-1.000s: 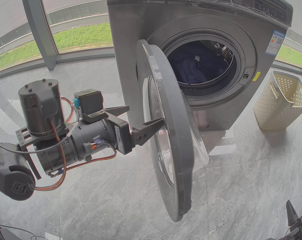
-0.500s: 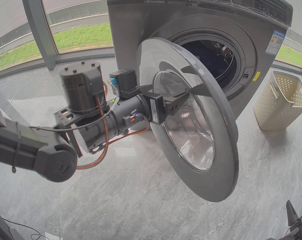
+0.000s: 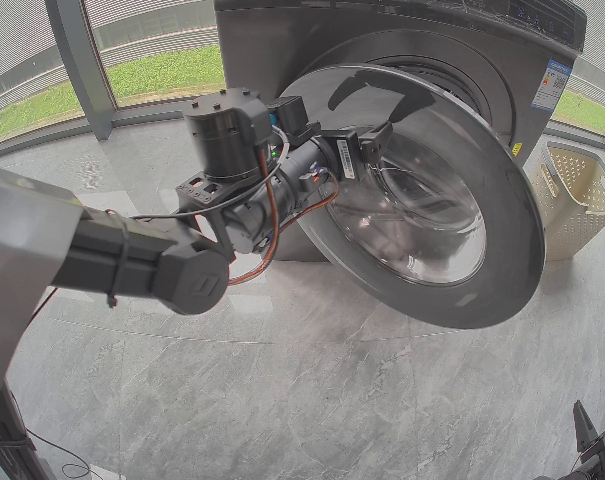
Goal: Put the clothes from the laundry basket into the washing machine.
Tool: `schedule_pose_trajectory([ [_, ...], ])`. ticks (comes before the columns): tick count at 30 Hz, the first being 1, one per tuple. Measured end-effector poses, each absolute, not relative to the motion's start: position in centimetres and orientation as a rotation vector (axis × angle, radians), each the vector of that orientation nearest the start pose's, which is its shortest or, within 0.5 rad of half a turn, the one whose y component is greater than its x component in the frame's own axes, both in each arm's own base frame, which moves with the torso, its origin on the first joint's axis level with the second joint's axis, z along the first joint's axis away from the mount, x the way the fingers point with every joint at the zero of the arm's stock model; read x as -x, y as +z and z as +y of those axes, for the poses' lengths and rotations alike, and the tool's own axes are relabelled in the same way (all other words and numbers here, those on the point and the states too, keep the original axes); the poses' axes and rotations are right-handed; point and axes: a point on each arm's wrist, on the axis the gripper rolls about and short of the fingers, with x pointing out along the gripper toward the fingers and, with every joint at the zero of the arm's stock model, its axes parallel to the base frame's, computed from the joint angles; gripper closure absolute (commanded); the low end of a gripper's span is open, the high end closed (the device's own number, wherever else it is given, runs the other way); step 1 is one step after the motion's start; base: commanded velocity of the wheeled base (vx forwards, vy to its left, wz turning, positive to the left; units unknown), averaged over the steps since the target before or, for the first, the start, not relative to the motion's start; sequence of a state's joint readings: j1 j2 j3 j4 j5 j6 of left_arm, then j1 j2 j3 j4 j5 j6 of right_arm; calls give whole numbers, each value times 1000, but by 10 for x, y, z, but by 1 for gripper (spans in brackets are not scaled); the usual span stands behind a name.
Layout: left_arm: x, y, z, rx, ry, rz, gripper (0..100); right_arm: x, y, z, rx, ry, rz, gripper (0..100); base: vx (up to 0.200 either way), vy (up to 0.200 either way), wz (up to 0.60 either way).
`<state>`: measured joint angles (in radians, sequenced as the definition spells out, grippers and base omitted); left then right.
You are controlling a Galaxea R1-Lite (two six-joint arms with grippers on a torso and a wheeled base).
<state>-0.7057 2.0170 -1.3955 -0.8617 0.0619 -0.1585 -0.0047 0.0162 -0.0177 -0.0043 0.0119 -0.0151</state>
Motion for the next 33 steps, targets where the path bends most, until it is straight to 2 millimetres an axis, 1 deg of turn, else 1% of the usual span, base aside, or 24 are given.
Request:
schedule_pose_trajectory([
  [4, -332, 259, -277, 294, -587, -231, 0, 23, 81, 0, 15, 8, -6, 0, 0, 0, 0],
  [11, -353, 256, -288, 353, -510, -261, 0, 23, 81, 0, 15, 7, -6, 0, 0, 0, 0],
  [14, -356, 249, -292, 357, -506, -245, 0, 23, 81, 0, 15, 7, -6, 0, 0, 0, 0],
  [17, -354, 242, -294, 346, -510, -200, 0, 23, 81, 0, 15, 8, -5, 0, 0, 0, 0],
  [21, -340, 230, -293, 313, -529, -118, 0, 23, 81, 0, 15, 8, -6, 0, 0, 0, 0],
  [25, -315, 218, -283, 268, -553, -27, 0, 23, 81, 0, 15, 8, -5, 0, 0, 0, 0],
  [30, -275, 210, -259, 222, -582, 61, 0, 23, 81, 0, 15, 7, -6, 0, 0, 0, 0],
  [33, -247, 210, -238, 199, -596, 92, 0, 23, 81, 0, 15, 7, -5, 0, 0, 0, 0],
])
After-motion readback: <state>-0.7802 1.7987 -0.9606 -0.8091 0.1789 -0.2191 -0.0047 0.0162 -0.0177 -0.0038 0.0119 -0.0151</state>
